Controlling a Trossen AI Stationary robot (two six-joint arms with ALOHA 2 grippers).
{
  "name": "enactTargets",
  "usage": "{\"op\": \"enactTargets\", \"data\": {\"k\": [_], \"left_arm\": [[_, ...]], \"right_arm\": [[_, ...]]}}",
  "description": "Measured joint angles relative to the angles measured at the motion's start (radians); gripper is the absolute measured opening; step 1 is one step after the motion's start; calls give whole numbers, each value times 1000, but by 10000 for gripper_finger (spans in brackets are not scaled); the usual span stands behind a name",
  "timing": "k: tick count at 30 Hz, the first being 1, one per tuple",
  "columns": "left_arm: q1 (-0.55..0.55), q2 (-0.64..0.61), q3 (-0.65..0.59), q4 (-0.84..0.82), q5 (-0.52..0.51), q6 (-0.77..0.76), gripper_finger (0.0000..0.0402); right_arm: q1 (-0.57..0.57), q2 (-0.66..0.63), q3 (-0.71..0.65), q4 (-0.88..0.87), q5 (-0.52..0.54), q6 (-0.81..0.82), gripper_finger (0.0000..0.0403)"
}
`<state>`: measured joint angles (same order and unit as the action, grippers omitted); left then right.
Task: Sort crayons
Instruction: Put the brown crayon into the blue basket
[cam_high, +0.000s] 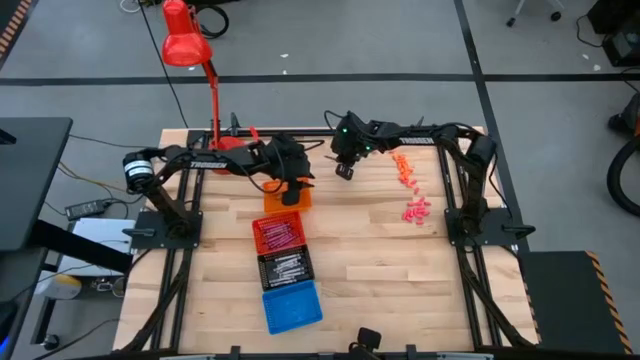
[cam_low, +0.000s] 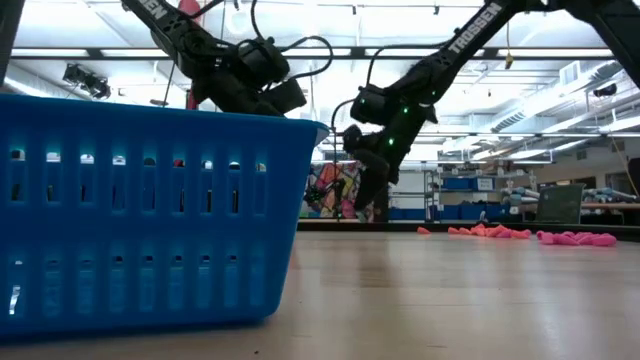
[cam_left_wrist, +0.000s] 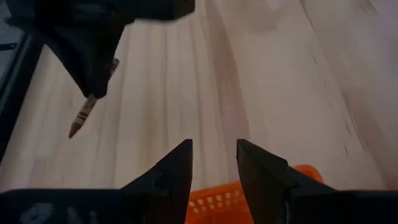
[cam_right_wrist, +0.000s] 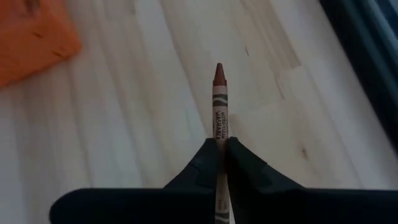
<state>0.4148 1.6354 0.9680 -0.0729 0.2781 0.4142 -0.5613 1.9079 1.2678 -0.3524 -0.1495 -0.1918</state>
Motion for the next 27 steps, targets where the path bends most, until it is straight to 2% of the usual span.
{"op": "enactTargets", "data": {"k": [5,7,10,12,20,27], "left_arm": [[16,1,0,29,-1,-22,137],[30,1,0,43,15,-35,137],[60,1,0,89,103,-69,137],[72,1,0,116,139,-89,137],[57,9,0,224,147,-142,137],[40,9,0,266,144,-169,137]], "right_arm": [[3,-54,-16,12,-20,-18,25],[3,-87,-50,67,-68,-21,26],[3,-163,-153,228,-151,-9,26],[3,-213,-231,341,-166,-4,26],[54,-343,-493,781,-155,28,26],[87,-406,-585,960,-136,28,27]]}}
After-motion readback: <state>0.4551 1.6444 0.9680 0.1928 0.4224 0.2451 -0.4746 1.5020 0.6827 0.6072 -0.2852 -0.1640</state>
